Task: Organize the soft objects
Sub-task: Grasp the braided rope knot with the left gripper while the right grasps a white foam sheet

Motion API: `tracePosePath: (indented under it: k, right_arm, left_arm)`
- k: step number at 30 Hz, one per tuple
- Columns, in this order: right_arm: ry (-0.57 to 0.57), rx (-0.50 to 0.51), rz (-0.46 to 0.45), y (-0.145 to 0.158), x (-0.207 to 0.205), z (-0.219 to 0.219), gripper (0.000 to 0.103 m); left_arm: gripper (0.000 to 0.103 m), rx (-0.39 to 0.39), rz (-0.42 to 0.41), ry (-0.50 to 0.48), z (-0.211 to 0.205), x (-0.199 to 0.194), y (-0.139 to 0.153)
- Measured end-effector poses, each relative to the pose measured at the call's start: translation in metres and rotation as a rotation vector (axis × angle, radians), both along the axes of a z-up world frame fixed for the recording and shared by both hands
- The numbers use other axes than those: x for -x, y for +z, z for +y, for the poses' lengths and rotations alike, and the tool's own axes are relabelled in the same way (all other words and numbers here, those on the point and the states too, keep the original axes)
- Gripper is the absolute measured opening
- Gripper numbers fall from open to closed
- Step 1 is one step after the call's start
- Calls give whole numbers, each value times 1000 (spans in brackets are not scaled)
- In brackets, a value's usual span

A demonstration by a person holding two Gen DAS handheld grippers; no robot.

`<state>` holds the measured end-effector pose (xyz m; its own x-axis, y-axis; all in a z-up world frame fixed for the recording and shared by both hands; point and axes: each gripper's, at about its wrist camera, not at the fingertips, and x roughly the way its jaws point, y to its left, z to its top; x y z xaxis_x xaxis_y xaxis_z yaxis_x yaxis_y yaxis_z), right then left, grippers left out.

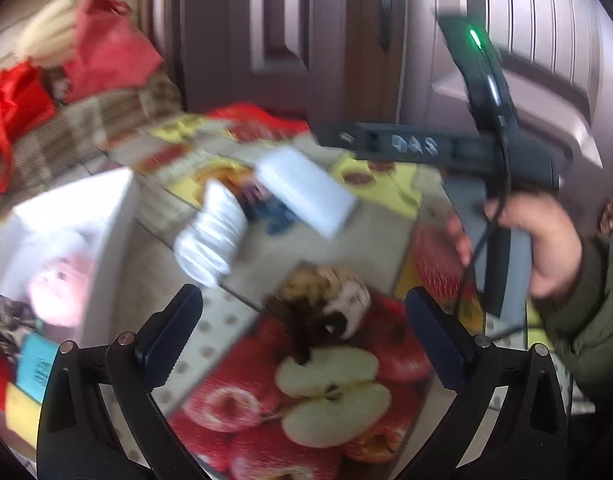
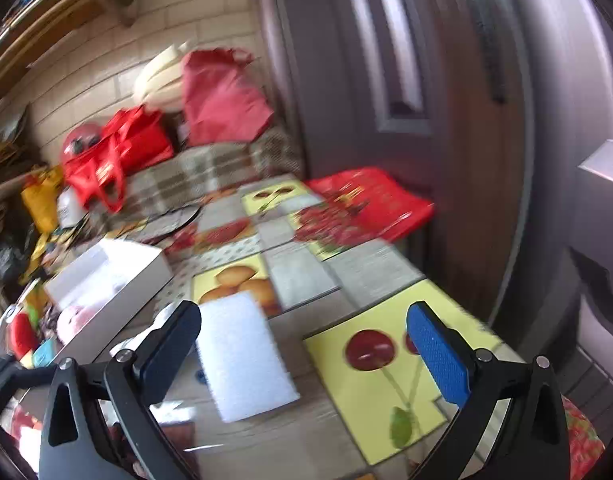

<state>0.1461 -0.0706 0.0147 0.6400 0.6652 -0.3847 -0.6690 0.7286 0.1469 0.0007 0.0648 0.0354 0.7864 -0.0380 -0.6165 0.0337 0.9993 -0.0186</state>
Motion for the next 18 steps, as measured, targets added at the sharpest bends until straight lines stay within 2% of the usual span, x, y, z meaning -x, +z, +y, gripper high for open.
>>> tracePosePath:
  k: [1,3,8,12,14,15,16,18]
  right_arm:
    - [26,24,14,-2,-1,6,103]
    - [63,58,39,-5,-3,19,103]
    - [132,122,85,-12,-8,40,102]
    - [134,175,112,-18,-11,48,83]
    - [138,164,166,-23,-19,45,58]
    - [137,155,183,-23,-22,43,52]
    - [139,127,198,-24,-23,38,52]
    - [135,86,185,-20,-21,29,52]
  left_arm:
    - [88,3,8,-7,-2,0,-1]
    - [85,9,32,-12,-2,-3,-3]
    - [84,13,90,-37,-8,-19,-13]
    - [84,-4,144,-49,-16,-35,-21]
    - [68,-8,179,-47,-17,-41,-26]
    - [55,-10,180,-44,-17,-40,-27]
    - [46,-6,171,-49,-18,-38,-25]
    - [42,-2,158,-64,-19,-36,-24]
